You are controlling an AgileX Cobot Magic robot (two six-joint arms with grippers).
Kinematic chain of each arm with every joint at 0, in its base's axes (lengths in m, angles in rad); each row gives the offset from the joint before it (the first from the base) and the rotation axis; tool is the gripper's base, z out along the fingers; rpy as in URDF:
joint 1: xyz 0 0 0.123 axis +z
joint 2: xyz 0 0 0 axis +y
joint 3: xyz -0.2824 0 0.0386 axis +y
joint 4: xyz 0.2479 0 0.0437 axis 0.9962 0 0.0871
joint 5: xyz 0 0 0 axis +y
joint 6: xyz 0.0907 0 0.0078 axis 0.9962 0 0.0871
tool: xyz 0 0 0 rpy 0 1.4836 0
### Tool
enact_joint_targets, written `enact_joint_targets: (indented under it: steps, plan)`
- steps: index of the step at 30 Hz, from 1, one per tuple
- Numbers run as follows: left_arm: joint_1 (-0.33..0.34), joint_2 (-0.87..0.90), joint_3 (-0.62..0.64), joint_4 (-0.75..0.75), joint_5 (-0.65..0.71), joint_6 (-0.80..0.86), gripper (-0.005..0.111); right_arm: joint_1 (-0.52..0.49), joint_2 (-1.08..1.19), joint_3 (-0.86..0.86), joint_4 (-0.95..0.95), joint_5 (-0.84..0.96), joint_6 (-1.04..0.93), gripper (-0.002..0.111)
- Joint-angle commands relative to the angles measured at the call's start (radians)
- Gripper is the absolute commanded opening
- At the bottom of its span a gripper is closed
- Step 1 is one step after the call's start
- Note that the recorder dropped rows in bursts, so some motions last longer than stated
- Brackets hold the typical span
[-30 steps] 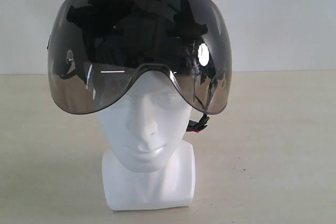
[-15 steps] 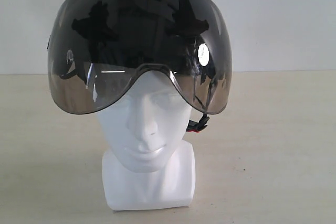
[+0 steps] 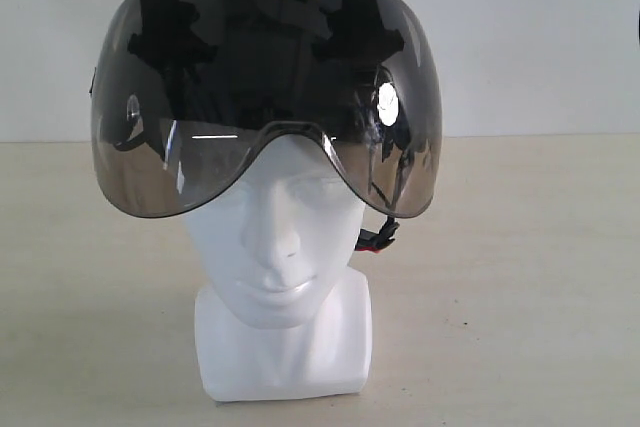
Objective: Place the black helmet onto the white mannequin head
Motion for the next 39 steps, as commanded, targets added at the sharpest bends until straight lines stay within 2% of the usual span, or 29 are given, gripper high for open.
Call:
enact_joint_targets:
  steps: [1, 8, 20, 28, 33, 39]
  plan:
    - [0.005, 0.019, -0.001, -0.042, 0.029, 0.014, 0.004, 0.002, -0.002, -0.005, -0.027, 0.002, -0.004, 0.0]
    - [0.005, 0.02, -0.001, -0.042, 0.066, 0.014, 0.004, 0.002, -0.002, -0.005, -0.11, 0.064, 0.06, 0.0]
    - [0.005, 0.02, 0.002, -0.09, 0.174, 0.01, 0.004, 0.002, -0.002, -0.005, -0.136, 0.182, 0.104, 0.0]
    - [0.005, -0.001, 0.008, -0.09, 0.17, 0.013, 0.004, 0.002, -0.002, -0.005, -0.147, 0.183, 0.111, 0.0]
    - [0.005, -0.025, -0.012, -0.09, 0.052, 0.013, 0.004, 0.002, -0.002, -0.005, -0.147, 0.169, 0.108, 0.0]
    - [0.005, 0.005, -0.038, -0.016, 0.036, -0.004, 0.004, 0.002, -0.002, -0.005, -0.145, 0.171, 0.104, 0.0]
